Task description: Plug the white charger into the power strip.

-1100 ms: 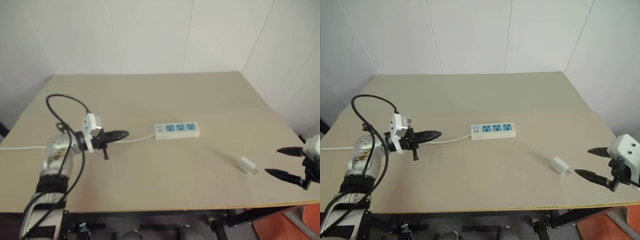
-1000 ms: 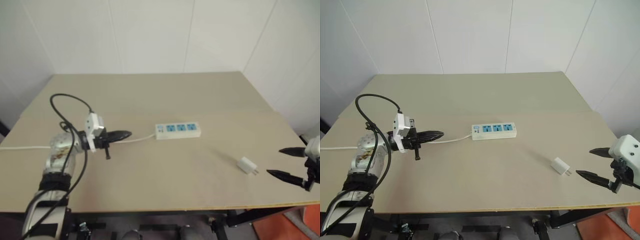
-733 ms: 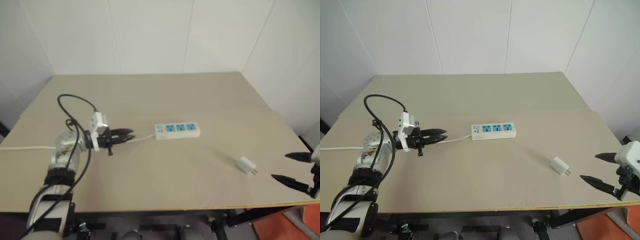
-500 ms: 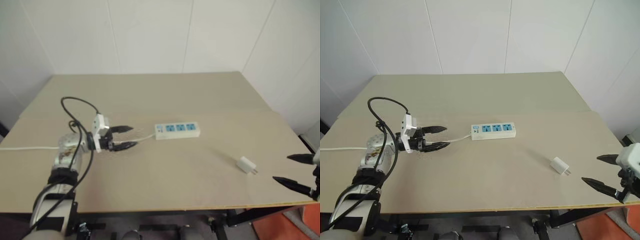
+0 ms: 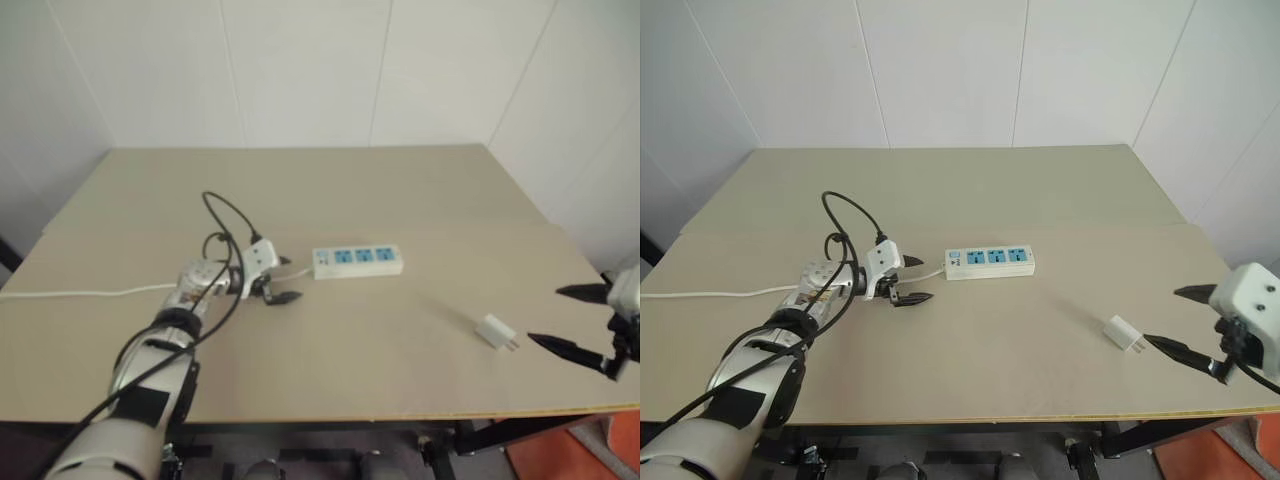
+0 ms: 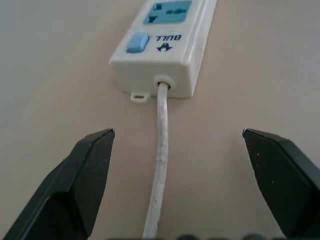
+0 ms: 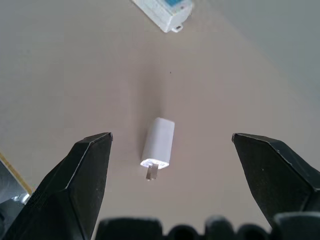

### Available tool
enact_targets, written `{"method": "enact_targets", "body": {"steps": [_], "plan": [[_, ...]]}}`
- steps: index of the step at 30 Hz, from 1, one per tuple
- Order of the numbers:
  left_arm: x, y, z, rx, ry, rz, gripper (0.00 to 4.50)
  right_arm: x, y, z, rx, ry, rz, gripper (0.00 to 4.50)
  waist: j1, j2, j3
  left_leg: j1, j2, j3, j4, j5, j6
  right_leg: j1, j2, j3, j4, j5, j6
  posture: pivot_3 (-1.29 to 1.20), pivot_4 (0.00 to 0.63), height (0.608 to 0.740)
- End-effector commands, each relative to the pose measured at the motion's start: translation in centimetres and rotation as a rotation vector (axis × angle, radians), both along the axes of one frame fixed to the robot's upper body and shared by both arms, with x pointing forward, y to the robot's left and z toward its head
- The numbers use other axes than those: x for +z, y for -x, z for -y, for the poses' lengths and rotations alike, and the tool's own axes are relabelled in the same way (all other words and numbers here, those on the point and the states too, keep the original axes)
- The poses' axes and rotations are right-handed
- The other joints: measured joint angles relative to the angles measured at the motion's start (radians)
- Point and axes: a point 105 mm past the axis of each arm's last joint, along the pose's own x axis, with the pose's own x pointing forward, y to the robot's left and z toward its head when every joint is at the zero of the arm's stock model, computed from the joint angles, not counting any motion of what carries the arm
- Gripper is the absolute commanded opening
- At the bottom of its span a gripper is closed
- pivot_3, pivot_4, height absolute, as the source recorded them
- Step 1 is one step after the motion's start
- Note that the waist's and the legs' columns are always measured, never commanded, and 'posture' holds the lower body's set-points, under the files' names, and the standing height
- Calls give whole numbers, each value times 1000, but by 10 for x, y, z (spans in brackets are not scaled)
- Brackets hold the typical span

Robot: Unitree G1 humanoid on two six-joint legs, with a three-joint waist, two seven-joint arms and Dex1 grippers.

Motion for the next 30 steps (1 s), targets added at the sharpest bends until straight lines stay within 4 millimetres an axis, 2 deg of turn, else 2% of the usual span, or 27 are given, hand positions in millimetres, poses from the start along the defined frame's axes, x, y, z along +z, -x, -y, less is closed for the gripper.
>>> {"method": "enact_targets", "body": {"steps": [1,7,10,15,22,26,30], "plan": [[12,-12,15,63,60,23,4471,12,-9,-30,31,-28,91,4500,3,0,0,0,0,0,0,0,0,0,0,0,0,0,0,0,150,740],[-4,-12,29,91,47,-95,4471,-1,-18,-58,-10,-94,127,4500,8,-1,0,-2,0,-1,0,0,0,-1,0,0,0,0,0,0,150,740],[-7,-12,32,88,2,-140,3891,-7,-13,-73,-6,-121,115,4500,9,-1,0,-2,0,-1,1,0,0,-1,0,0,1,0,0,0,150,740],[-7,-8,35,37,-40,-190,2244,-17,-10,-85,-8,-142,96,4500,7,-3,-4,0,0,-1,1,0,0,0,0,0,1,0,0,0,150,740],[1,-4,37,-10,20,-194,90,-19,-21,-89,-15,-154,105,4500,8,-3,-5,0,0,-1,1,0,0,0,0,0,1,0,0,0,150,740],[15,-15,32,74,116,-99,34,-23,-26,-96,4,-152,100,4500,8,-3,-5,-1,0,-1,1,0,0,-1,0,0,1,0,0,0,150,740],[29,-13,28,66,260,-154,34,-27,-27,-99,13,-154,92,4500,6,-3,-4,-2,0,-1,1,0,0,-2,0,0,1,0,0,0,150,740]]}}
